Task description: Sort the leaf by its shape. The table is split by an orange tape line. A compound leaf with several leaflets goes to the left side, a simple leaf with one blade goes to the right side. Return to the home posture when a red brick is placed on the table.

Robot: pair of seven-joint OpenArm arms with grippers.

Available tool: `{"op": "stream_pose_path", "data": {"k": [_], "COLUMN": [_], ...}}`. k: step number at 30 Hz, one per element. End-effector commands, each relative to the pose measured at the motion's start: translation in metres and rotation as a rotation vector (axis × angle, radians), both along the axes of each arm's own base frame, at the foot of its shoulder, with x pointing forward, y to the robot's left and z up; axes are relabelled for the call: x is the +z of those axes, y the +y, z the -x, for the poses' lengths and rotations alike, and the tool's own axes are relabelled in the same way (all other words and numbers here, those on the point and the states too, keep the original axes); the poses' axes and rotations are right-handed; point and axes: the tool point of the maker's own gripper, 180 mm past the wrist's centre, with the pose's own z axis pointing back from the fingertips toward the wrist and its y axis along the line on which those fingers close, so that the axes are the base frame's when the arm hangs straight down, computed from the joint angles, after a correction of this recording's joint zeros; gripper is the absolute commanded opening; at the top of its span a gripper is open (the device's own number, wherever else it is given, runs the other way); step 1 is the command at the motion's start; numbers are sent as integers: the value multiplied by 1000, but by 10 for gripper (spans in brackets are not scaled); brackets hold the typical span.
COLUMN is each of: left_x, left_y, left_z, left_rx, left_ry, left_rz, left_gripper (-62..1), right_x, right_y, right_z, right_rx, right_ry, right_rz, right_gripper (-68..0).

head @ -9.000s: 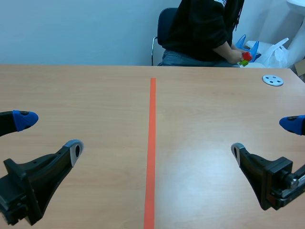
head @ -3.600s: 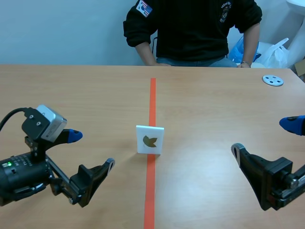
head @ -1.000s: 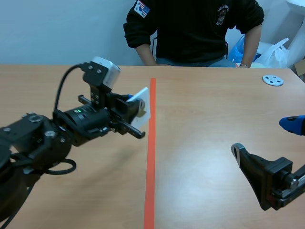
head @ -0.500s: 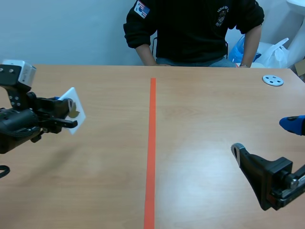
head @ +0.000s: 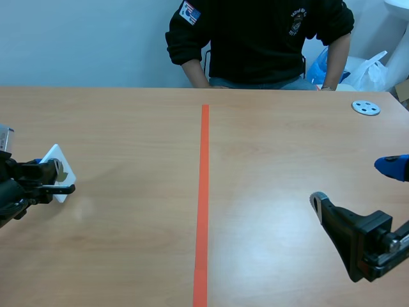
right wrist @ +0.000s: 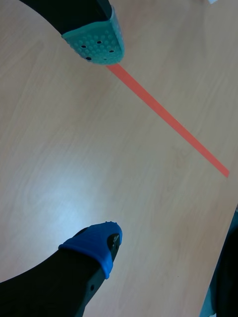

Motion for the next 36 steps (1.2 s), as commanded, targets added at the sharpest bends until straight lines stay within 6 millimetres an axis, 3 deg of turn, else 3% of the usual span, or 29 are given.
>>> {"op": "stream_pose_path", "data": {"k": [1, 8, 18, 20, 27, 30, 36], "left_x": [21, 12, 13, 13, 29, 40, 69], "left_y": [3, 20, 23, 24, 21, 10, -44], "left_z": [-14, -19, -19, -19, -23, -25, -12], "left_rx": [12, 58, 63, 62, 26, -19, -217], "left_ry": [-77, -64, -72, -75, -109, -118, -126], "left_rz": [20, 15, 10, 9, 6, 22, 46], "left_gripper": [-554, -551, -391, -335, -29, 14, 14], "right_x": [11, 11, 11, 11, 11, 11, 11], "right_y": [3, 3, 3, 3, 3, 3, 3], "right_z": [-5, -5, -5, -5, -5, -5, -5], "right_rx": [12, 12, 12, 12, 12, 12, 12], "right_ry": [-39, -39, -39, -39, -39, -39, -39], "right_rz": [-9, -9, -9, -9, -9, -9, -9], "right_gripper": [4, 4, 4, 4, 4, 4, 4]}}
